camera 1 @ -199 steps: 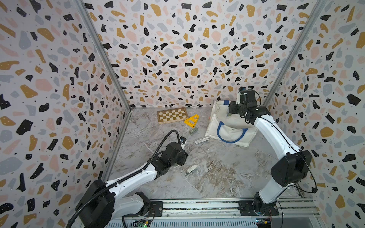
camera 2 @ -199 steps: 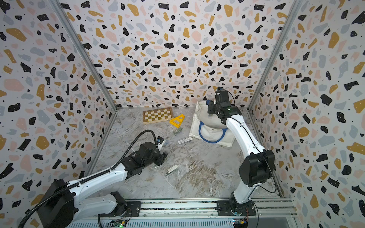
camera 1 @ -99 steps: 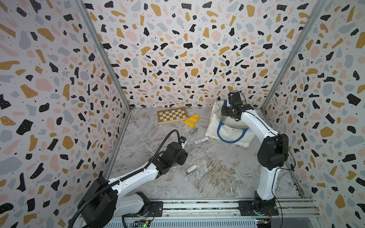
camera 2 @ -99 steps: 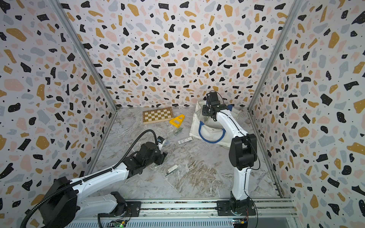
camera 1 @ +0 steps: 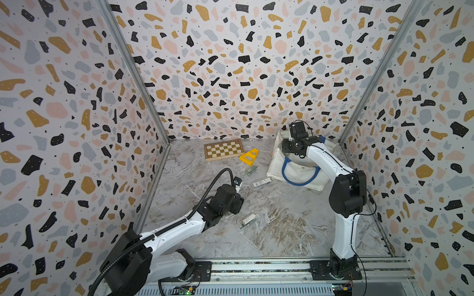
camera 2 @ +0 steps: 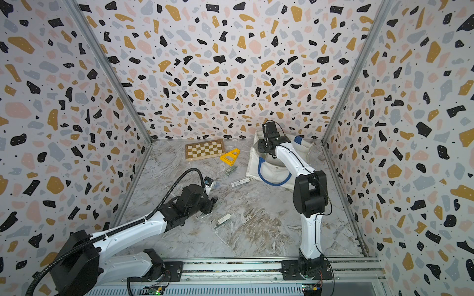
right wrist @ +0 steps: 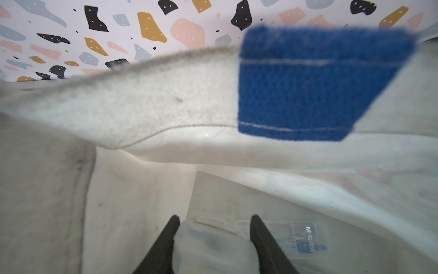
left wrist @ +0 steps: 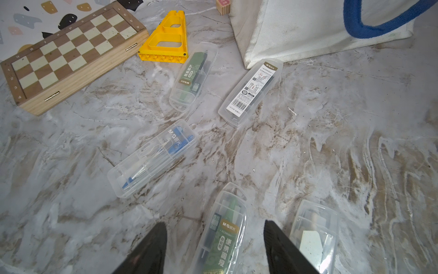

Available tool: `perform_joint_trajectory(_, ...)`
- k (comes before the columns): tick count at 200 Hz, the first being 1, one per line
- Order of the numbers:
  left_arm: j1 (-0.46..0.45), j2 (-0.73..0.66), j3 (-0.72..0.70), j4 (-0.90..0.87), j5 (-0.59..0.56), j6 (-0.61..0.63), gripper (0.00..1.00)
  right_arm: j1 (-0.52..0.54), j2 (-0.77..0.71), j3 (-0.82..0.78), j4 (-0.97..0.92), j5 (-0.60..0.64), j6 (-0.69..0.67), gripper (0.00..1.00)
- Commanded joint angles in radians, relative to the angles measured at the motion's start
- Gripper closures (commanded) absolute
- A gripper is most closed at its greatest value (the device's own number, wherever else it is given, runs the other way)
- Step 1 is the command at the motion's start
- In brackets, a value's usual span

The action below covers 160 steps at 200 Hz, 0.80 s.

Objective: Put the compass set into the canvas bag
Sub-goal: Place the compass set in the canvas bag, then pick up the compass set at the center of the board.

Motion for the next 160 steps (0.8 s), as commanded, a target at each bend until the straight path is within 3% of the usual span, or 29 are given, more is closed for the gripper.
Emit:
perform_joint_trajectory(1,-0.003,-0.012,0.005,0.024,-0.015,0.008,0.34,0.012,-0.005,0.019,0.003,0.018,-0.003,0.96)
perform_joint_trajectory(11,-0.002,-0.01,0.007,0.021,-0.017,0.008,0.34,0.009,-0.003,0.024,-0.005,0.027,-0.001,0.9)
perform_joint_trajectory(23,-0.002,-0.009,0.005,0.017,-0.027,0.01,0.34,0.009,-0.006,0.031,-0.019,0.033,0.002,0.65)
perform_joint_trajectory(33,-0.002,-0.006,0.005,0.015,-0.04,0.011,0.34,0.009,-0.016,0.031,-0.023,0.044,0.003,0.5)
perform_joint_trajectory(50,-0.002,0.005,0.007,0.015,-0.043,0.011,0.33,0.006,-0.04,0.046,-0.039,0.062,-0.001,0.36)
perform_joint_trajectory(80,-0.002,0.035,0.016,0.011,-0.036,0.013,0.33,0.01,-0.086,0.121,-0.092,0.064,-0.025,0.26)
perform_joint_trajectory(114,-0.002,0.078,0.046,-0.035,-0.068,0.013,0.31,0.019,-0.165,0.204,-0.158,0.096,-0.055,0.23)
perform_joint_trajectory(144,0.004,0.114,0.058,-0.1,-0.132,-0.025,0.26,0.054,-0.31,0.131,-0.146,0.12,-0.065,0.23)
perform_joint_trajectory(160,0.031,0.124,0.055,-0.125,-0.076,-0.054,0.23,0.072,-0.403,0.039,-0.111,0.114,-0.059,0.22)
